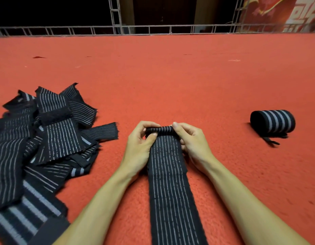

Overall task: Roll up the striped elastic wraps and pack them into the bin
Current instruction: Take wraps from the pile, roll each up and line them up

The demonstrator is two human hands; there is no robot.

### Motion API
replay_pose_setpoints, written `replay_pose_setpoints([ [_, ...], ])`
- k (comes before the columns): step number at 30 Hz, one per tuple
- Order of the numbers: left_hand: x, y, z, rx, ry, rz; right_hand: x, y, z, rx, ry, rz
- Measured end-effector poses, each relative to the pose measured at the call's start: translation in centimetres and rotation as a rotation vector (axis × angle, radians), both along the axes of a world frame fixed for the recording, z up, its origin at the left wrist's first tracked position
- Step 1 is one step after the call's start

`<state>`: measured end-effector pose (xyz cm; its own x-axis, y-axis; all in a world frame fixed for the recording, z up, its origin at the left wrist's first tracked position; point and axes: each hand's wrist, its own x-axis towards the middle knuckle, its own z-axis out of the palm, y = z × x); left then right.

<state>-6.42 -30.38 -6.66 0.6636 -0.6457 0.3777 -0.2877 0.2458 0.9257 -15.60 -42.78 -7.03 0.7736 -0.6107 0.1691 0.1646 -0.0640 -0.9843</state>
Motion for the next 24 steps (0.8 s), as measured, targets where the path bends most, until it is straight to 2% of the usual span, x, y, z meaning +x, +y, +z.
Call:
replay_pose_setpoints([
  [6, -0.1, -0.2, -0.2, 0.074, 0.071, -0.052, -0.4, -0.5, -0.2, 0.013, -0.075, -0.008],
  [10, -0.2, -0.3, -0.2, 0.111, 0.226, -0.018, -0.6, -0.4, -0.3, -0.034, -0.086, 0.030],
  [13, -0.2, -0.3, 0.0, 0.165, 0.192, 0.073, -0.6, -0.3, -0.2, -0.078, -0.117, 0.043],
  [17, -0.4, -0.3, 0.1, 0.187, 0.086, 0.086, -0.6, -0.3, -0.1, -0.123, -0.121, 0.050],
  [24, -1.1, -0.4, 0.4, 0.137, 0.154, 0.032, -0.4, -0.2, -0.2, -0.123, -0.131, 0.003],
])
